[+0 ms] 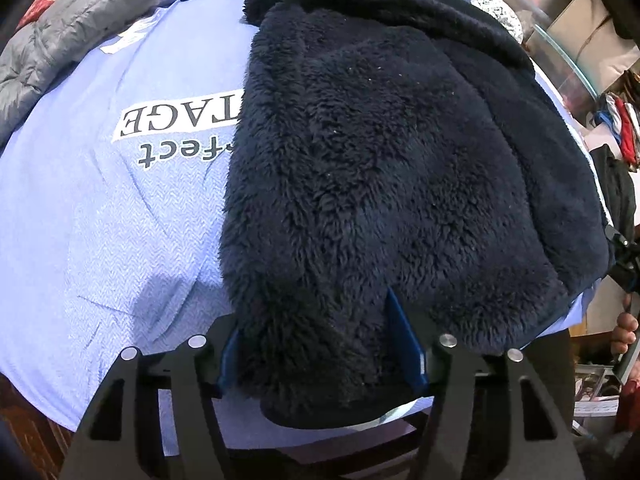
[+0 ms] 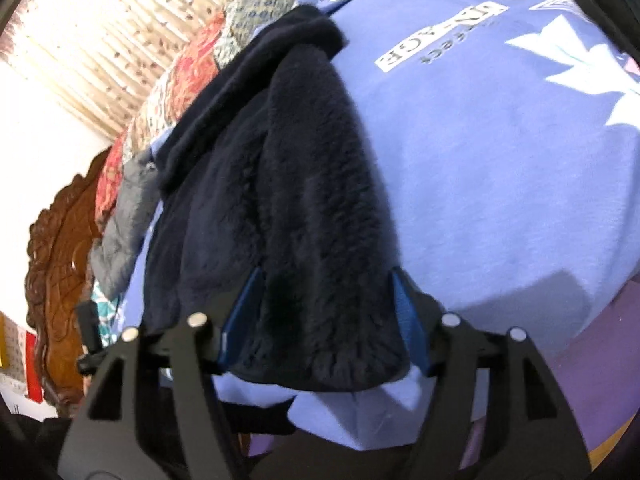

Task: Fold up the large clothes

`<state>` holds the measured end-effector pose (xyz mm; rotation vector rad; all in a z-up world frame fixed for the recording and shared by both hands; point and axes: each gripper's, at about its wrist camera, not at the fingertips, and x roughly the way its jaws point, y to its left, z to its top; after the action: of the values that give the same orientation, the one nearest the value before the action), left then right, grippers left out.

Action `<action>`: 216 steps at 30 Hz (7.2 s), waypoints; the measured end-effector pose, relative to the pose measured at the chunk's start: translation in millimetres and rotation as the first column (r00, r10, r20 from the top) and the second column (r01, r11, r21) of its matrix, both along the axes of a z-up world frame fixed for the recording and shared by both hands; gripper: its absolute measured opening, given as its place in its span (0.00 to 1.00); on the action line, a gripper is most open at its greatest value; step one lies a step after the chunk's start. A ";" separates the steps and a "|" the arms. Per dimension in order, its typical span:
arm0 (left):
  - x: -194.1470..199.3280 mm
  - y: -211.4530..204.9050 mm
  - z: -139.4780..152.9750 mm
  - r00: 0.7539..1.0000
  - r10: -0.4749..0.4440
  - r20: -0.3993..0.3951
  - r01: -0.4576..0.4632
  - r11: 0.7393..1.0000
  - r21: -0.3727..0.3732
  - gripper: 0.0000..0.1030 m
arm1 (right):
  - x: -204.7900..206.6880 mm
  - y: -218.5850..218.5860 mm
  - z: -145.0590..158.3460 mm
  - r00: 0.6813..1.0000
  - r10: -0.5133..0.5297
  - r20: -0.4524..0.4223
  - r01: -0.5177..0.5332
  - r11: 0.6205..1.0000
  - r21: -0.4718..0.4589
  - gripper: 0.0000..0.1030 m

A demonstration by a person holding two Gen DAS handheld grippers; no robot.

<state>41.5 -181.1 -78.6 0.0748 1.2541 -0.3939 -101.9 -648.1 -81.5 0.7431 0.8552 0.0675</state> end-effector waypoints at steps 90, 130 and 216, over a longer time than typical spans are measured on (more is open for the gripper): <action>77.8 25.2 109.1 0.995 0.032 -0.092 -0.069 0.900 -0.430 0.39 | 71.4 -10.5 107.0 0.928 0.116 0.354 -0.176 0.974 0.142 0.11; 365.0 33.9 142.8 0.914 0.337 -0.226 -0.405 0.754 -0.517 0.52 | 362.9 80.7 99.5 0.891 0.428 0.149 -0.380 0.885 -0.271 0.64; -9.5 -42.1 33.9 0.989 0.047 0.139 -0.076 0.974 0.211 0.65 | 39.5 189.3 4.7 0.979 0.053 -0.198 -0.101 0.965 -0.241 0.82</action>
<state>32.0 -223.1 -44.7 0.2433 1.1605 -0.1940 -62.5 -458.9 -76.8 0.4829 1.0533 -0.0423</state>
